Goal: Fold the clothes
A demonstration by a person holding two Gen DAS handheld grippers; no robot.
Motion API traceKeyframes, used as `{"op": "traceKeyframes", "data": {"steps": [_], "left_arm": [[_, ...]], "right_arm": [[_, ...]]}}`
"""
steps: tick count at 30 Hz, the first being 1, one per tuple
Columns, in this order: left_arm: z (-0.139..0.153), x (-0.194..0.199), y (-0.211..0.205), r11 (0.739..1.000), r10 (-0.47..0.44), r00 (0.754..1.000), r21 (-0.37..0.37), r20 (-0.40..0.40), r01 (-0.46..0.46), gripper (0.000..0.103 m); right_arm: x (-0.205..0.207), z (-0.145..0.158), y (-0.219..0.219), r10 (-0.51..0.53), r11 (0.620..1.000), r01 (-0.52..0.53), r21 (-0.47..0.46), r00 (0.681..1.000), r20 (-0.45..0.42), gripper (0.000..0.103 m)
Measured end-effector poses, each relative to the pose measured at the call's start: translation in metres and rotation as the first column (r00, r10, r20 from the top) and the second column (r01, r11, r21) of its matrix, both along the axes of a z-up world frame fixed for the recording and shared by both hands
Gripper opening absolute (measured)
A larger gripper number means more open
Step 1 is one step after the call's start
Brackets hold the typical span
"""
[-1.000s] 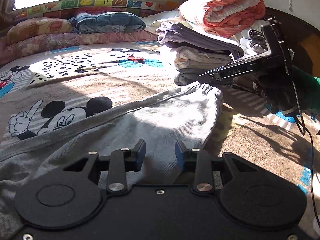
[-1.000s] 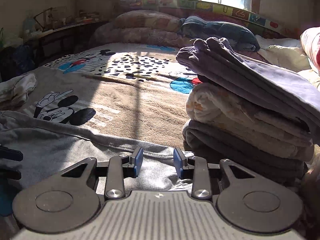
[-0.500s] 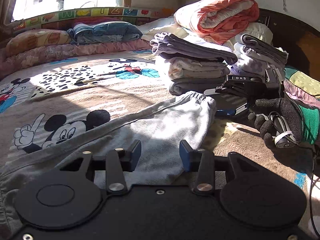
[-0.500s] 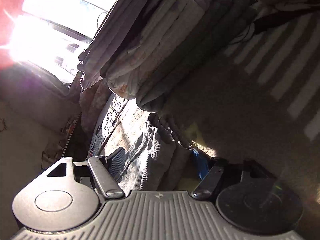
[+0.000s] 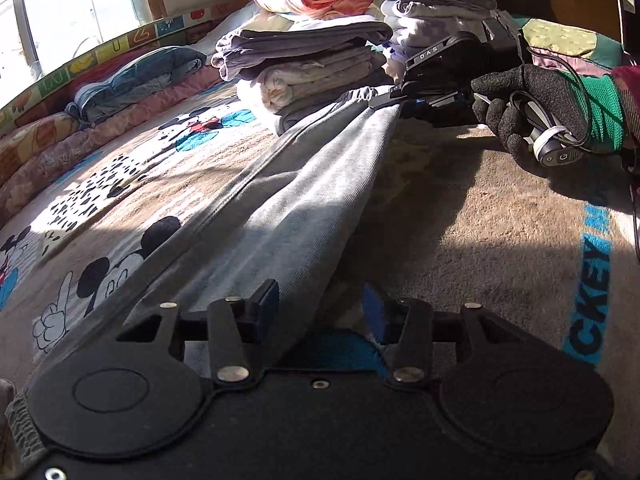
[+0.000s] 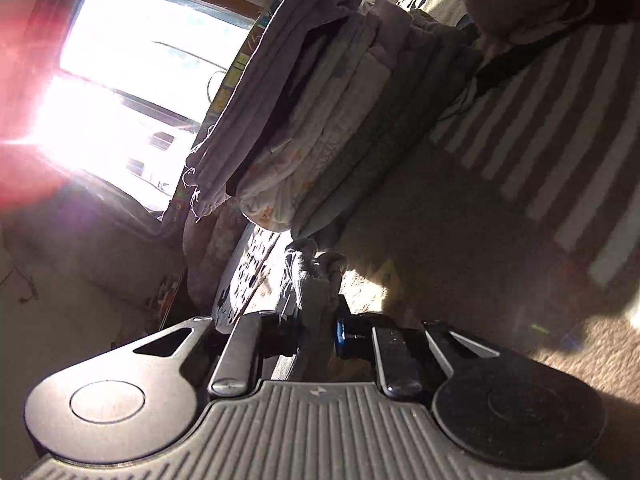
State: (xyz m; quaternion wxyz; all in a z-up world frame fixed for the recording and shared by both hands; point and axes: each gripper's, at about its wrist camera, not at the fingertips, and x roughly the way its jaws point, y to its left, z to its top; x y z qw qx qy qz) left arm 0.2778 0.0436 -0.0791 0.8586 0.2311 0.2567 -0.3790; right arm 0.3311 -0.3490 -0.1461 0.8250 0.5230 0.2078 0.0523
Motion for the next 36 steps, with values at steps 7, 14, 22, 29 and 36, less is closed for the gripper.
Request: {"op": "traceKeyframes", "data": {"steps": [7, 14, 22, 29, 36], "left_arm": [[0.010, 0.002, 0.016, 0.996, 0.028, 1.000, -0.079, -0.014, -0.029, 0.046], [0.013, 0.033, 0.058, 0.942, 0.266, 0.959, -0.185, -0.100, -0.280, 0.048], [0.000, 0.057, 0.091, 0.853, 0.462, 0.869, -0.180, -0.176, -0.490, 0.049], [-0.013, 0.072, 0.113, 0.770, 0.534, 0.800, -0.234, -0.274, -0.594, 0.051], [-0.012, 0.076, 0.117, 0.741, 0.538, 0.780, -0.262, -0.319, -0.618, 0.048]], "right_arm": [[-0.039, 0.018, -0.024, -0.036, 0.996, 0.036, -0.079, 0.999, -0.003, 0.018], [-0.034, -0.006, -0.034, -0.054, 0.986, 0.043, -0.160, 0.996, -0.066, 0.056], [-0.042, -0.015, -0.033, -0.034, 0.991, 0.033, -0.126, 0.999, -0.007, 0.065], [-0.006, -0.010, -0.031, 0.013, 0.989, -0.030, -0.142, 0.993, -0.114, 0.018], [-0.004, -0.008, -0.035, 0.028, 0.992, -0.043, -0.116, 0.991, -0.132, 0.049]]}}
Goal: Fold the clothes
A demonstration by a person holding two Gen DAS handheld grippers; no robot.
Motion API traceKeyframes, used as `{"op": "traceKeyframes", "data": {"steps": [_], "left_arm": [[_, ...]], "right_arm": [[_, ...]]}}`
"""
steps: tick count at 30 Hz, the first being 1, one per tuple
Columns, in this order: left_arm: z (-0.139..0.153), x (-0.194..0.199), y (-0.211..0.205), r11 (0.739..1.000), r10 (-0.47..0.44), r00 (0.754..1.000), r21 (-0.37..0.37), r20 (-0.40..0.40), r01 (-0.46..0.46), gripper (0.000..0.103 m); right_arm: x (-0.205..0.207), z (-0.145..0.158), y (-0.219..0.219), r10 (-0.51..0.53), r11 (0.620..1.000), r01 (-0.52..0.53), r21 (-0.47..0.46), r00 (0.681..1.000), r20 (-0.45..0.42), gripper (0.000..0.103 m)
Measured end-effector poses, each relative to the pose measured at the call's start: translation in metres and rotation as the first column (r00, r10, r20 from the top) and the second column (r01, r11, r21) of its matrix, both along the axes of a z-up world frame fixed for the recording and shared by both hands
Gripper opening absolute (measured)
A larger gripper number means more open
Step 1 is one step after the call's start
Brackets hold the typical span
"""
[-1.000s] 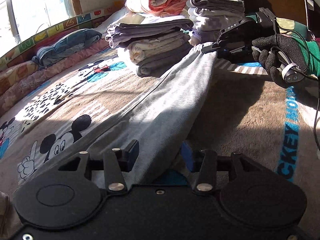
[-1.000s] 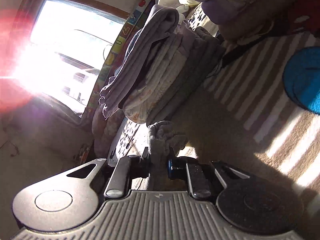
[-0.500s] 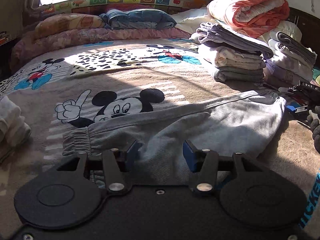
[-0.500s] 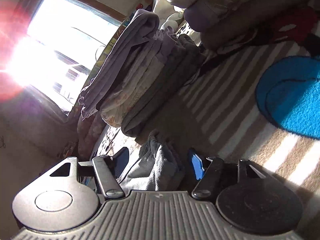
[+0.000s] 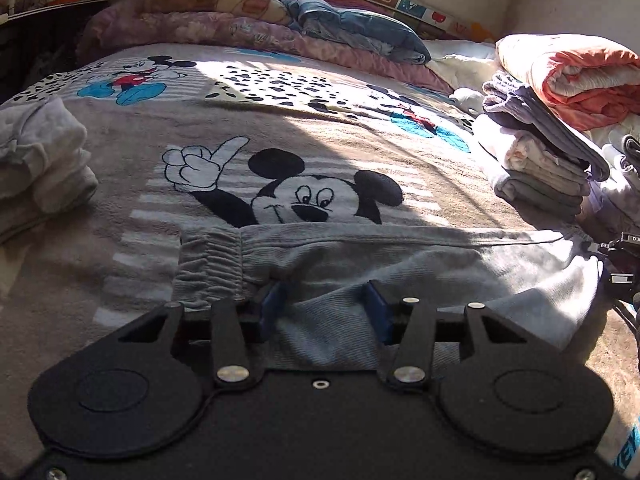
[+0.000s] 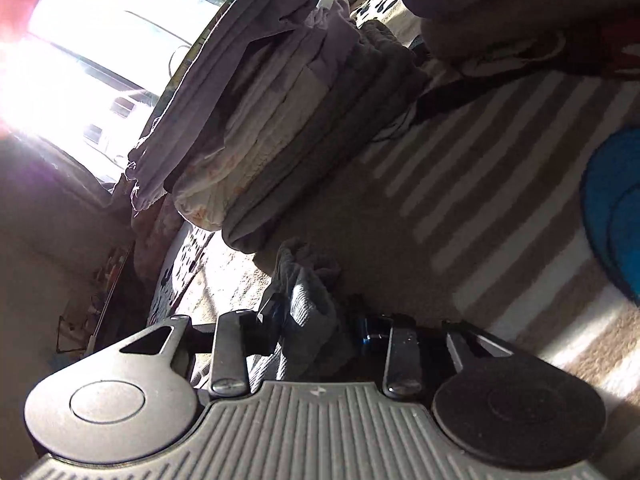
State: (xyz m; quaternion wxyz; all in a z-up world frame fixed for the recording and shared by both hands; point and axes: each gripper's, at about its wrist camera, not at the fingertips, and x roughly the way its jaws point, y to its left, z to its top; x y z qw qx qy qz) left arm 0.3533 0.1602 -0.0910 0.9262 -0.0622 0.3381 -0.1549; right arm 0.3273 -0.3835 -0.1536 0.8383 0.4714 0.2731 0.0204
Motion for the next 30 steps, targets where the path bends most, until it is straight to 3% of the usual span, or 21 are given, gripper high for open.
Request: {"op": "traceKeyframes", "data": {"steps": [3, 7, 10, 12, 14, 16, 17, 19, 22, 23, 24, 25, 27, 28, 30], "left_arm": [[0.000, 0.000, 0.003, 1.000, 0.006, 1.000, -0.022, -0.004, -0.006, 0.048], [0.002, -0.001, 0.002, 0.999, 0.012, 1.000, -0.031, 0.004, -0.012, 0.048], [0.027, -0.025, -0.024, 0.990, -0.107, 0.988, 0.102, 0.113, 0.096, 0.049], [0.043, -0.043, -0.043, 0.967, -0.209, 0.962, 0.186, 0.175, 0.176, 0.051], [0.050, -0.069, -0.072, 0.908, -0.397, 0.891, 0.238, 0.222, 0.345, 0.053], [0.043, -0.094, -0.114, 0.798, -0.572, 0.792, 0.366, 0.211, 0.479, 0.053], [0.035, -0.102, -0.132, 0.755, -0.616, 0.763, 0.421, 0.195, 0.503, 0.053], [0.015, -0.110, -0.165, 0.671, -0.673, 0.726, 0.530, 0.143, 0.518, 0.051], [-0.018, -0.113, -0.193, 0.559, -0.703, 0.705, 0.687, 0.095, 0.464, 0.049], [-0.026, -0.111, -0.196, 0.544, -0.697, 0.710, 0.715, 0.096, 0.438, 0.045], [-0.027, -0.105, -0.194, 0.581, -0.665, 0.737, 0.703, 0.121, 0.410, 0.033], [-0.021, -0.095, -0.189, 0.656, -0.611, 0.778, 0.642, 0.144, 0.397, 0.026], [-0.004, -0.076, -0.170, 0.790, -0.517, 0.839, 0.471, 0.171, 0.391, 0.024], [0.000, -0.069, -0.160, 0.833, -0.474, 0.863, 0.406, 0.175, 0.375, 0.023], [0.004, -0.057, -0.143, 0.889, -0.414, 0.895, 0.282, 0.166, 0.360, 0.023]], "right_arm": [[-0.009, 0.000, 0.005, 0.025, 0.999, -0.024, -0.027, 0.999, 0.026, 0.056], [-0.011, -0.002, 0.009, 0.025, 0.997, -0.022, -0.076, 0.999, 0.036, 0.052], [-0.007, -0.007, 0.011, 0.026, 0.993, -0.020, -0.116, 0.998, 0.050, 0.040], [-0.006, -0.013, 0.011, 0.013, 0.992, -0.005, -0.123, 0.998, 0.068, 0.029], [-0.005, -0.014, 0.011, 0.016, 0.991, -0.005, -0.133, 0.996, 0.083, 0.029], [-0.007, -0.015, 0.012, 0.018, 0.990, -0.004, -0.140, 0.995, 0.094, 0.029], [-0.007, -0.015, 0.012, 0.017, 0.991, -0.004, -0.135, 0.995, 0.098, 0.029], [-0.008, -0.016, 0.011, 0.018, 0.992, -0.004, -0.129, 0.994, 0.104, 0.029], [-0.008, -0.016, 0.011, 0.020, 0.992, -0.005, -0.129, 0.994, 0.112, 0.029], [-0.009, -0.016, 0.011, 0.019, 0.992, -0.005, -0.126, 0.993, 0.116, 0.029], [-0.009, -0.017, 0.011, 0.019, 0.992, -0.004, -0.123, 0.993, 0.120, 0.029], [-0.009, -0.017, 0.010, 0.018, 0.993, -0.004, -0.120, 0.992, 0.123, 0.029], [-0.010, -0.017, 0.010, 0.018, 0.993, -0.003, -0.117, 0.992, 0.126, 0.029], [-0.010, -0.018, 0.010, 0.017, 0.993, -0.003, -0.115, 0.992, 0.127, 0.029], [-0.010, -0.018, 0.010, 0.016, 0.993, -0.002, -0.114, 0.992, 0.127, 0.029]]}}
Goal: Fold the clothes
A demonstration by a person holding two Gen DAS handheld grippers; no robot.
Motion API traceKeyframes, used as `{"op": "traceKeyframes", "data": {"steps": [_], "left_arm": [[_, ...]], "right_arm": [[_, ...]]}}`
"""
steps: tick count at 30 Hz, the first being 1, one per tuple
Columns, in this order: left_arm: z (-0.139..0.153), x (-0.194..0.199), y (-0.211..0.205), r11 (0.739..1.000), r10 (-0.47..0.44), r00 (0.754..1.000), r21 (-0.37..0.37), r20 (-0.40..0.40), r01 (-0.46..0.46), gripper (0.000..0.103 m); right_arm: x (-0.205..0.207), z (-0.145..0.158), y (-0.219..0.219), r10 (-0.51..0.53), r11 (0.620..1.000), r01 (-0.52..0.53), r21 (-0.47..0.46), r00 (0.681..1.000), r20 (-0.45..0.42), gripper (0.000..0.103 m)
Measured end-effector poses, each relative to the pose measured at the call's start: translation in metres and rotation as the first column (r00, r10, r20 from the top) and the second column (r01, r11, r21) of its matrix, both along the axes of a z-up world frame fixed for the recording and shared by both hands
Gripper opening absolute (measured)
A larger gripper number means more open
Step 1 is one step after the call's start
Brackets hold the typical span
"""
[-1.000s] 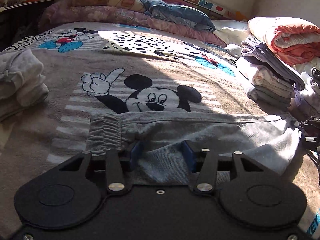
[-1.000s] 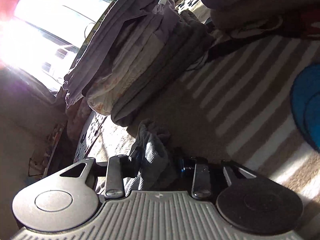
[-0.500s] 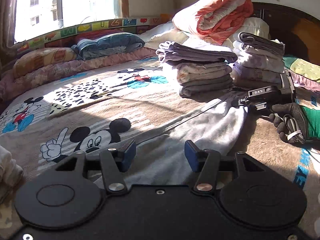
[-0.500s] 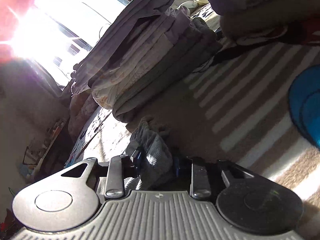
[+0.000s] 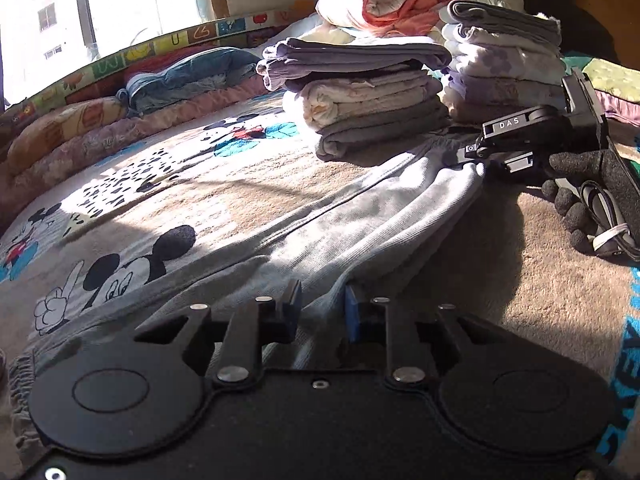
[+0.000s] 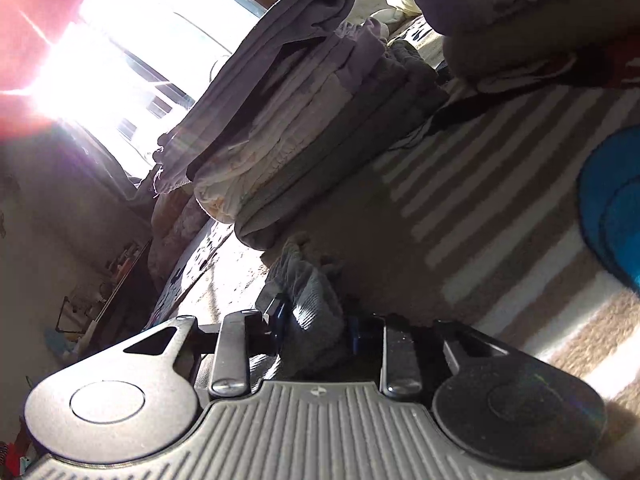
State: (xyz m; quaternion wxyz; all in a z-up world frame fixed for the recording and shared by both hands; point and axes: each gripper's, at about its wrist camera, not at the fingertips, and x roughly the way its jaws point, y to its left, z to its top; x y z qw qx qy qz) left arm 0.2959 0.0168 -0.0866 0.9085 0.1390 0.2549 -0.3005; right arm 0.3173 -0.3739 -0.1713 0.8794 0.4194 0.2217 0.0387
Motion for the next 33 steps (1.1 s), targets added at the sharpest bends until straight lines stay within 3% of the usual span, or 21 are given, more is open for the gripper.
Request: {"op": "traceKeyframes", "data": {"steps": [1, 3, 11, 14, 17, 20, 22, 23, 25, 27, 29, 30, 31, 33], "left_arm": [[0.001, 0.005, 0.007, 0.999, 0.012, 0.999, -0.048, -0.030, -0.013, 0.022], [0.001, 0.007, 0.007, 0.997, 0.014, 0.999, -0.070, -0.044, -0.017, 0.022], [-0.013, -0.021, -0.021, 0.988, -0.048, 0.995, 0.148, 0.088, 0.034, 0.023], [-0.014, -0.023, -0.028, 0.987, -0.031, 0.989, 0.163, 0.145, 0.007, 0.023], [-0.021, -0.023, -0.035, 0.975, -0.023, 0.983, 0.221, 0.180, -0.018, 0.034], [-0.017, -0.014, -0.025, 0.980, 0.060, 0.983, 0.178, 0.172, -0.091, 0.041], [-0.012, -0.017, -0.023, 0.983, 0.033, 0.985, 0.173, 0.171, -0.063, 0.044], [-0.009, -0.016, -0.020, 0.988, 0.043, 0.988, 0.143, 0.150, -0.065, 0.044], [-0.004, -0.008, -0.011, 0.998, 0.057, 0.996, 0.036, 0.065, -0.059, 0.042], [-0.001, 0.002, -0.001, 0.995, 0.063, 0.997, -0.072, -0.040, -0.066, 0.028], [-0.001, 0.012, 0.010, 0.979, 0.077, 0.986, -0.178, -0.145, -0.102, 0.023], [-0.003, 0.018, 0.015, 0.965, 0.082, 0.977, -0.230, -0.199, -0.128, 0.019], [-0.006, 0.023, 0.021, 0.949, 0.082, 0.964, -0.277, -0.254, -0.154, 0.019], [-0.012, 0.032, 0.031, 0.912, 0.079, 0.934, -0.353, -0.348, -0.209, 0.019]], "right_arm": [[0.000, 0.000, 0.000, 0.000, 1.000, 0.000, 0.000, 1.000, 0.000, 0.029], [0.000, 0.000, 0.000, 0.000, 1.000, 0.000, -0.002, 1.000, 0.000, 0.029], [0.000, 0.001, 0.001, 0.000, 1.000, 0.000, -0.009, 1.000, -0.006, 0.030], [0.001, 0.002, 0.002, -0.001, 1.000, 0.000, -0.017, 1.000, -0.011, 0.030], [0.003, 0.002, 0.002, -0.001, 1.000, 0.001, -0.020, 1.000, -0.018, 0.029], [0.005, 0.002, 0.003, -0.002, 1.000, 0.002, -0.022, 1.000, -0.023, 0.028], [0.003, 0.004, 0.004, -0.005, 1.000, 0.005, -0.021, 1.000, -0.020, 0.028], [0.001, 0.005, 0.003, 0.001, 1.000, -0.001, -0.012, 1.000, -0.005, 0.030], [-0.007, 0.011, 0.001, 0.003, 1.000, -0.004, 0.002, 0.999, 0.039, 0.047], [-0.029, 0.025, 0.001, -0.068, 0.997, 0.073, -0.037, 0.990, 0.122, 0.079], [-0.054, 0.041, 0.012, -0.092, 0.988, 0.114, -0.106, 0.977, 0.192, 0.077], [-0.066, 0.050, 0.020, -0.082, 0.980, 0.120, -0.158, 0.970, 0.229, 0.067], [-0.068, 0.054, 0.040, 0.009, 0.966, 0.052, -0.252, 0.972, 0.234, 0.063], [-0.072, 0.063, 0.081, 0.190, 0.898, -0.079, -0.433, 0.957, 0.218, 0.051]]}}
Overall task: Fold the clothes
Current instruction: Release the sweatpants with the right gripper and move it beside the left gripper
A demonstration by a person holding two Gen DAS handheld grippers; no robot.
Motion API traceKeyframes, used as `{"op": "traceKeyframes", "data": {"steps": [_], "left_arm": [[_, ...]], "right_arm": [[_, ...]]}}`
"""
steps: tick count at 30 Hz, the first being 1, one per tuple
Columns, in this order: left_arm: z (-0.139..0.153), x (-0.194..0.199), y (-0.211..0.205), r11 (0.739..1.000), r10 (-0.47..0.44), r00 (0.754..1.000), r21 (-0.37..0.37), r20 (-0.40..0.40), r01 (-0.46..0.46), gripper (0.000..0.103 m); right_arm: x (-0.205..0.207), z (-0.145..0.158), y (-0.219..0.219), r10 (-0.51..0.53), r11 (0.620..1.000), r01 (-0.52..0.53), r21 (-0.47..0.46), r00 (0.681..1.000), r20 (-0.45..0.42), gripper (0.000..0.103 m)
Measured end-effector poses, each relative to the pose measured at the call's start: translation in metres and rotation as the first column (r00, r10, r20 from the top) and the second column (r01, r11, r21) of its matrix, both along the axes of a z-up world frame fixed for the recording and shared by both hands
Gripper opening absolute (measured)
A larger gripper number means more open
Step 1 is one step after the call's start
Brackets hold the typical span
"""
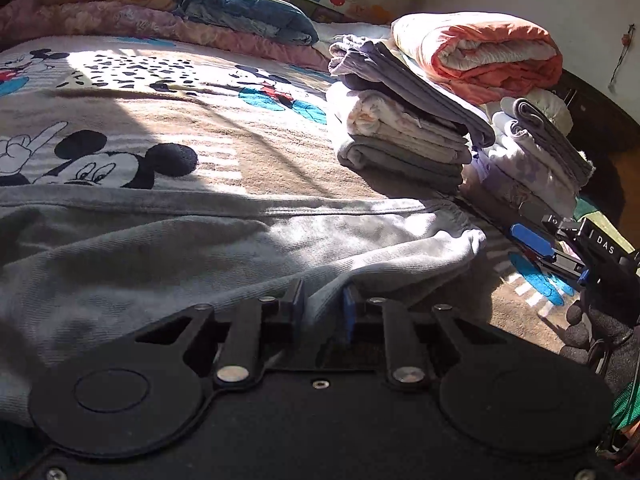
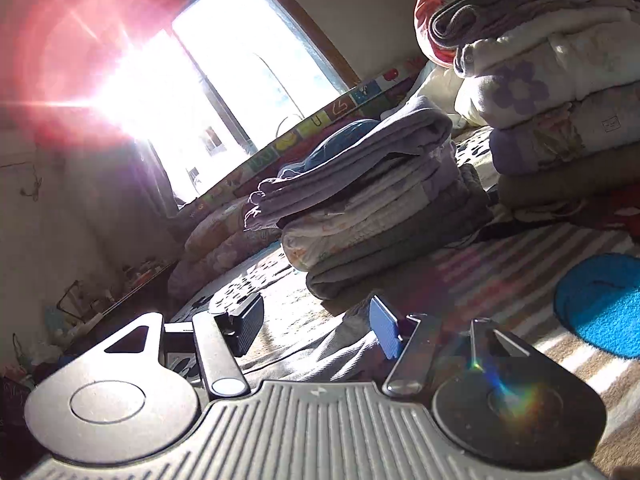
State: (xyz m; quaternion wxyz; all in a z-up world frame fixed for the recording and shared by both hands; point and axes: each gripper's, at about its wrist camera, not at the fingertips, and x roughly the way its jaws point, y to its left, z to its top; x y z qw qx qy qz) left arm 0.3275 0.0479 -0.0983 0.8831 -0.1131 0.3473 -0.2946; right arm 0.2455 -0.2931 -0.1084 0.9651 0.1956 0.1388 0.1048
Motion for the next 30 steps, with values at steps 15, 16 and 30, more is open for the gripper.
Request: {"op": "traceKeyframes", "data": {"steps": [15, 16, 30], "left_arm": [[-0.004, 0.011, 0.017, 0.991, -0.007, 0.996, -0.137, -0.089, -0.005, 0.019], [-0.004, 0.011, 0.018, 0.990, -0.008, 0.996, -0.138, -0.088, -0.004, 0.019], [0.005, 0.007, 0.017, 0.995, -0.040, 0.998, -0.098, -0.041, 0.036, 0.019]], "right_arm": [[0.040, 0.002, 0.155, 0.419, 0.696, -0.468, -0.545, 0.881, -0.222, 0.043], [0.043, 0.002, 0.160, 0.429, 0.672, -0.479, -0.565, 0.873, -0.231, 0.043], [0.031, 0.009, 0.185, 0.562, 0.365, -0.635, -0.681, 0.733, -0.383, 0.008]]}}
